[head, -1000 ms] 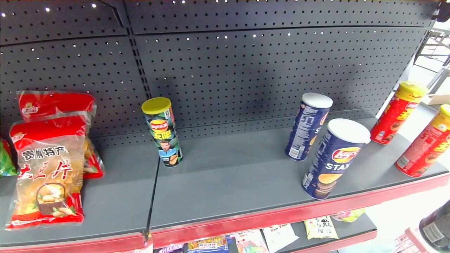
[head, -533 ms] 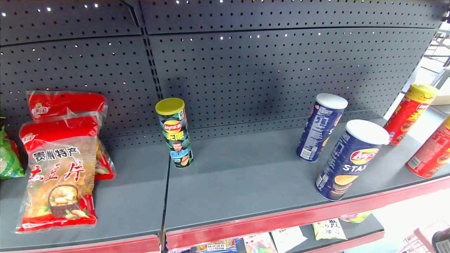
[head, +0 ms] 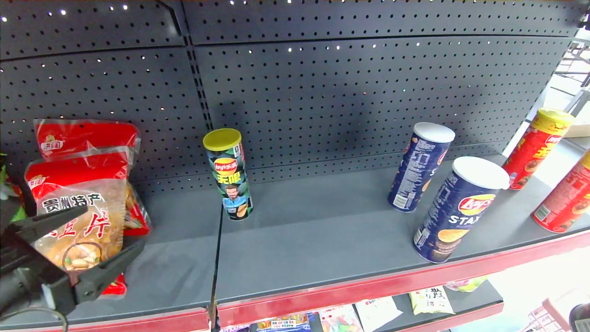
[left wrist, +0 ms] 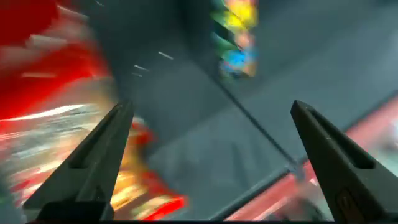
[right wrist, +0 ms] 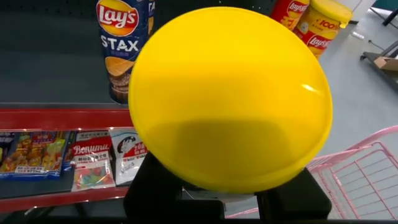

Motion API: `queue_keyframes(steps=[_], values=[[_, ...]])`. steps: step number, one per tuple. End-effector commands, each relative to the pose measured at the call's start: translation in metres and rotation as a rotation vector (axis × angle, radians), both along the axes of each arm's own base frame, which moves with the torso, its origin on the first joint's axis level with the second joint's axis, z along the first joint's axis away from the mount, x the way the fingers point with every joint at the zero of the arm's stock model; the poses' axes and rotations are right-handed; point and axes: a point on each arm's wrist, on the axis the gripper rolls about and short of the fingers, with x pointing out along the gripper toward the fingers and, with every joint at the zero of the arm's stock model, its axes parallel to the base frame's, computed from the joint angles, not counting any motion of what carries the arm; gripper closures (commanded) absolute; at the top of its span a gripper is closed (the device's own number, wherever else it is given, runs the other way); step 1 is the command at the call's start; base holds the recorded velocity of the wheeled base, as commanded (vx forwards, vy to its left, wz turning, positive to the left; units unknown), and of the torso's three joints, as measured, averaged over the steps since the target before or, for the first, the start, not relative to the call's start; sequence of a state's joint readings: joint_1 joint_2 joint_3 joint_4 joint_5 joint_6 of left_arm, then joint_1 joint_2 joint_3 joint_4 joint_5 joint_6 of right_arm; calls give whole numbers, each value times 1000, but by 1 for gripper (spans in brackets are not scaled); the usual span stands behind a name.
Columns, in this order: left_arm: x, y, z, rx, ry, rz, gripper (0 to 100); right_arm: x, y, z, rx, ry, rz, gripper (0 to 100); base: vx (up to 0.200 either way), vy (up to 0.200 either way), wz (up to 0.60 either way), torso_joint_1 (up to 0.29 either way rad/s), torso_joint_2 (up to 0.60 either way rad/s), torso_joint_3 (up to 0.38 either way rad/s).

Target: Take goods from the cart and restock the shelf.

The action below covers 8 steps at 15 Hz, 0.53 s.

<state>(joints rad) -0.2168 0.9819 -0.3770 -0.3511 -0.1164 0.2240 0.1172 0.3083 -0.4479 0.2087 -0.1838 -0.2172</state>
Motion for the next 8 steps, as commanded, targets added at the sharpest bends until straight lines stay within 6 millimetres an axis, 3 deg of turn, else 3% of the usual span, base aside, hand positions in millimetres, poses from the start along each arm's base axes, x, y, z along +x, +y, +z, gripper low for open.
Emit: queue_keyframes(steps=[1, 5, 8], values=[[48, -12, -16, -7, 128, -38, 0, 0, 0, 0, 1, -2, 2, 100, 0, 0, 0, 0, 0, 0], [82, -19, -27, -59, 111, -160, 0, 1, 1, 1, 4, 8, 34, 100, 0, 0, 0, 0, 0, 0], [106, -7, -25, -80, 94, -247, 0, 5, 1, 2, 3, 23, 43, 100, 0, 0, 0, 0, 0, 0]])
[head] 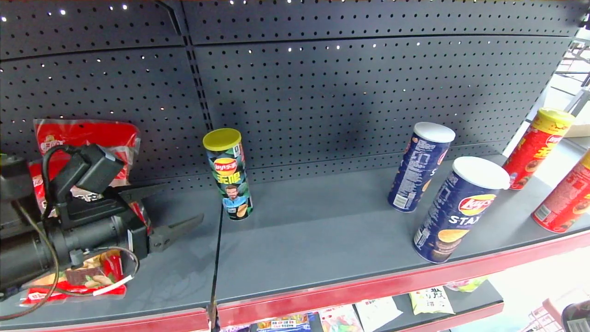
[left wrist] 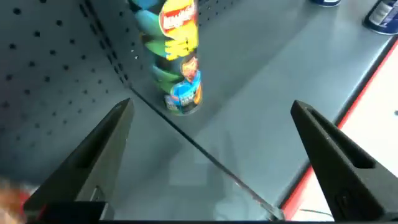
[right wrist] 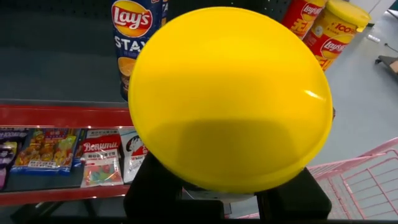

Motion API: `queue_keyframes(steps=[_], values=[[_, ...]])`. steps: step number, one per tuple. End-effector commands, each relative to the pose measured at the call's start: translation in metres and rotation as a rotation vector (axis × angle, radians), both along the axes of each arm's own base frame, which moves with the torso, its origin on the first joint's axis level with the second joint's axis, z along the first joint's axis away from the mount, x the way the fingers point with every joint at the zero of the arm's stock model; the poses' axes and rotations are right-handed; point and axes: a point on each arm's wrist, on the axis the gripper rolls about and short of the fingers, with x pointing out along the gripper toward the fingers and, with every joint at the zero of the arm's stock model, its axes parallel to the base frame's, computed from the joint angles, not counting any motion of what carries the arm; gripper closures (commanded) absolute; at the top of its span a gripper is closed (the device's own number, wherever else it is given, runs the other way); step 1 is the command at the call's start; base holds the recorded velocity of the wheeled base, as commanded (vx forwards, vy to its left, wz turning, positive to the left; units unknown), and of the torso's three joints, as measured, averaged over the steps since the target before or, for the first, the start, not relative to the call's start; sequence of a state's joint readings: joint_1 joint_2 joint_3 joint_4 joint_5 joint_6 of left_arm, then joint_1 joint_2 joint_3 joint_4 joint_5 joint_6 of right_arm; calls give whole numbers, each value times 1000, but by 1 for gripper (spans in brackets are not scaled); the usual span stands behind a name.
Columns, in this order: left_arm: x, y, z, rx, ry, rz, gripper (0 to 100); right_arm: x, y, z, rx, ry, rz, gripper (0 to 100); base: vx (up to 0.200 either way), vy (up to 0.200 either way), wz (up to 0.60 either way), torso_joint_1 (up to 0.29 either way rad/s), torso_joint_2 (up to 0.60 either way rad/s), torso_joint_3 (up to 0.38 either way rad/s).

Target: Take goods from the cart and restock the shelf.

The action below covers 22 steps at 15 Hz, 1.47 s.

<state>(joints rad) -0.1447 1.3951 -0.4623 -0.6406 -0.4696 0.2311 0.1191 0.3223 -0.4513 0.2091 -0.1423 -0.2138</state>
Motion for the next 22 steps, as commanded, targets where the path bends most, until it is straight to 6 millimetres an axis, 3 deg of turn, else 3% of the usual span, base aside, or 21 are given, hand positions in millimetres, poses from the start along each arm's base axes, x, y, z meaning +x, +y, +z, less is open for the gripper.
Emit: queue_keyframes(steps=[1, 3, 10, 17, 22], values=[[26, 12, -12, 42, 20, 13, 0, 2, 0, 1, -2, 12, 0, 100, 0, 0, 0, 0, 0, 0], [36, 26, -14, 83, -25, -4, 0, 3, 0, 1, -3, 15, 0, 100, 0, 0, 0, 0, 0, 0], [57, 23, 0, 5, -72, -188, 0, 2, 0, 5, -7, 4, -13, 100, 0, 0, 0, 0, 0, 0], [88, 20, 8, 5, -121, -225, 0, 4, 0, 9, -10, 6, -21, 100, 0, 0, 0, 0, 0, 0], [102, 19, 0, 4, -139, -230, 0, 6, 1, 12, -13, 14, -22, 100, 0, 0, 0, 0, 0, 0]])
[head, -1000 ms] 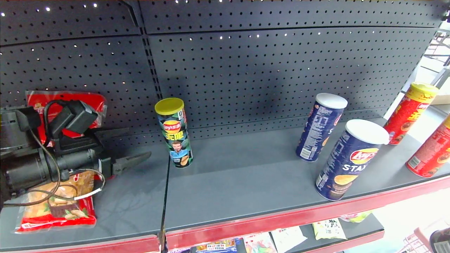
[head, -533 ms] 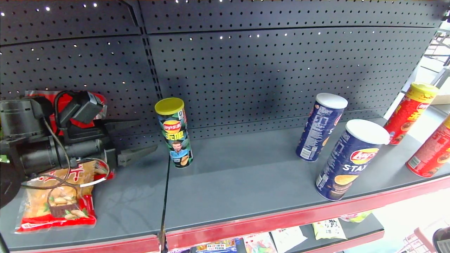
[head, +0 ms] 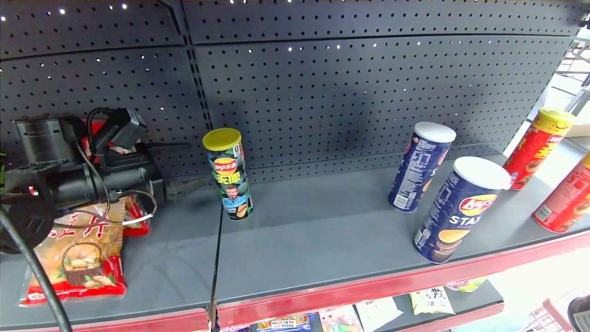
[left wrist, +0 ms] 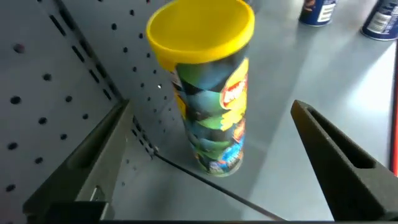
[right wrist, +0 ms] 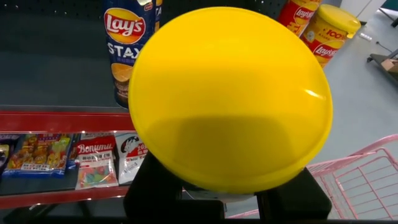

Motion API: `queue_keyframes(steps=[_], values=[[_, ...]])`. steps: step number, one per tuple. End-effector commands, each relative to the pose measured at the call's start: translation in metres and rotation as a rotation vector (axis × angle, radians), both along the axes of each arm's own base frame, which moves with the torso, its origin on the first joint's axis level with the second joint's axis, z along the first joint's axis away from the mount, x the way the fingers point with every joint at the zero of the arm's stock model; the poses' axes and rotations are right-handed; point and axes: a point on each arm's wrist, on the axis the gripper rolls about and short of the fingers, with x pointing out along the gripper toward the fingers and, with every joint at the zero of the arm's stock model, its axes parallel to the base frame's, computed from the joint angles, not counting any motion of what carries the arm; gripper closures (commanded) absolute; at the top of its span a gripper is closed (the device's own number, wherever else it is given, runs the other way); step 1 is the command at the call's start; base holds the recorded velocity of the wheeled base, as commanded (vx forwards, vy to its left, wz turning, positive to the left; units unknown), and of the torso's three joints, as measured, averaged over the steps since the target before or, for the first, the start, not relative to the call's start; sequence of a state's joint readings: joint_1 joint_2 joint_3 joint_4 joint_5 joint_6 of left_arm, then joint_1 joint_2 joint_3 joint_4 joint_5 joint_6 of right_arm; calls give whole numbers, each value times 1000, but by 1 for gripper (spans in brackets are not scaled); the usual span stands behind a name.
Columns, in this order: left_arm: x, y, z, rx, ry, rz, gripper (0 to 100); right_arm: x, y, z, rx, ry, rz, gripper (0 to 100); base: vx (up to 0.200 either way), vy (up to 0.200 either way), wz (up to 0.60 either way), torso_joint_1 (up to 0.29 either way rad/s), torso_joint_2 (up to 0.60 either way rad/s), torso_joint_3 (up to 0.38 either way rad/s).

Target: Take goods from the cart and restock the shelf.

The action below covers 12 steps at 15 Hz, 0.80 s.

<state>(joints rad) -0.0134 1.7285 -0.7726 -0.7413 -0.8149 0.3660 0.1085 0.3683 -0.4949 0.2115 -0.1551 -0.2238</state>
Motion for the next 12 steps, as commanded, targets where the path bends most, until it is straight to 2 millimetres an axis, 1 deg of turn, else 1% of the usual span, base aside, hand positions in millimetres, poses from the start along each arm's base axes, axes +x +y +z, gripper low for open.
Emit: queue_keyframes(steps=[1, 4, 7, 12], values=[[6, -3, -8, -3, 21, -7, 0, 2, 0, 1, -1, 10, 1, 100, 0, 0, 0, 0, 0, 0], [11, -9, -5, -19, 26, -23, 0, 2, 0, 0, -1, 12, -1, 100, 0, 0, 0, 0, 0, 0], [21, -11, -5, -20, 16, -26, 0, 2, 0, 1, -1, 9, -2, 100, 0, 0, 0, 0, 0, 0], [27, -16, -10, -18, 28, -35, 0, 2, 0, 0, -3, 10, -2, 100, 0, 0, 0, 0, 0, 0]])
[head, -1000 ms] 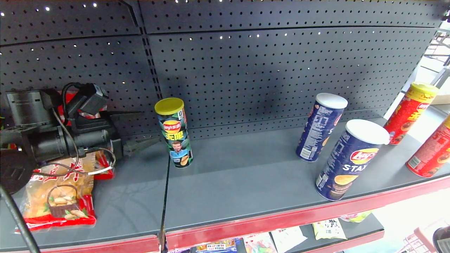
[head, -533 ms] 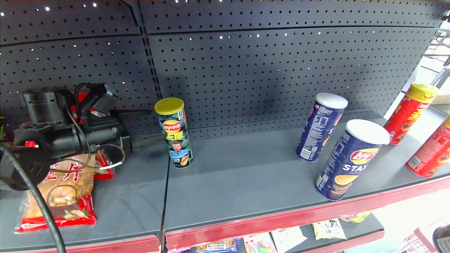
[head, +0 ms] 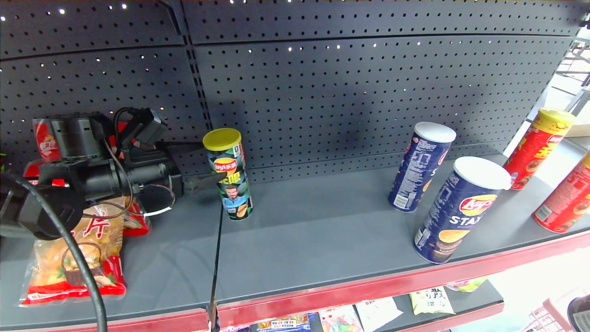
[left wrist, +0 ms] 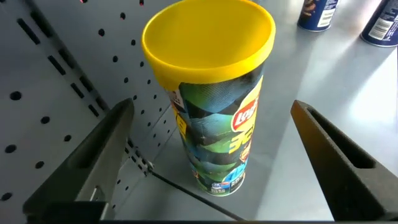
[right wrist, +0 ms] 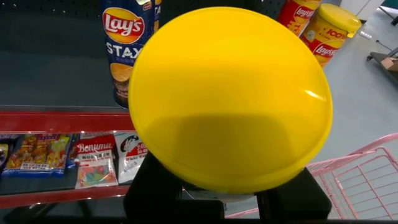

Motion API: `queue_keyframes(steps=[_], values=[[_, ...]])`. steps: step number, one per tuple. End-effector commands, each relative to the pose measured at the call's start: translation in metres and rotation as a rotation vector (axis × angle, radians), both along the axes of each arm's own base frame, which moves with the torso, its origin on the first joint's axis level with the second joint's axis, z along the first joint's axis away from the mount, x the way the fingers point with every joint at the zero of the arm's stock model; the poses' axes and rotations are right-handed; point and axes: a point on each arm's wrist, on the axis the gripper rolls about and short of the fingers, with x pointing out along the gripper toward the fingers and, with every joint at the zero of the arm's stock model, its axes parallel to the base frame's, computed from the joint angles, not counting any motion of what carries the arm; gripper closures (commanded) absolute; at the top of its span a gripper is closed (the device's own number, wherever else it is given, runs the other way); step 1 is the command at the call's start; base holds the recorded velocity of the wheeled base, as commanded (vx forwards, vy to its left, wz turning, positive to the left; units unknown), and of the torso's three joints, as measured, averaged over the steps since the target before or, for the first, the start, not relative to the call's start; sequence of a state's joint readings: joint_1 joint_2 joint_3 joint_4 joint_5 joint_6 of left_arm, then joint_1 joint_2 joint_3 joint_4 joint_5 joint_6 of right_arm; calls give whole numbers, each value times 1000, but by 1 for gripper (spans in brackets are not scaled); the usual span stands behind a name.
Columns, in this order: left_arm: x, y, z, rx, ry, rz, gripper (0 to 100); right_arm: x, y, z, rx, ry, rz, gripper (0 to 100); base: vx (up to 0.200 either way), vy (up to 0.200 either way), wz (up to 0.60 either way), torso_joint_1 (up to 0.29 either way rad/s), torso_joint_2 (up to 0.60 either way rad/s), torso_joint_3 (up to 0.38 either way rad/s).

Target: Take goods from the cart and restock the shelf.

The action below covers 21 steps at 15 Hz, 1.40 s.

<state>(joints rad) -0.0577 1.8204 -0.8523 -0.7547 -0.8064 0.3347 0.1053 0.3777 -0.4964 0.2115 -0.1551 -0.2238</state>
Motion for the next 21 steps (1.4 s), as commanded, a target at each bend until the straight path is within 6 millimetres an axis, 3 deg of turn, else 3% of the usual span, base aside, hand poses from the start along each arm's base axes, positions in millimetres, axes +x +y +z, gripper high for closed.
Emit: queue_keyframes(steps=[1, 21], values=[[3, -1, -3, 1, 5, -3, 0, 1, 0, 0, -1, 4, 1, 100, 0, 0, 0, 0, 0, 0], [27, -24, -12, -20, 20, 0, 0, 4, 0, 1, -2, 18, 1, 100, 0, 0, 0, 0, 0, 0]])
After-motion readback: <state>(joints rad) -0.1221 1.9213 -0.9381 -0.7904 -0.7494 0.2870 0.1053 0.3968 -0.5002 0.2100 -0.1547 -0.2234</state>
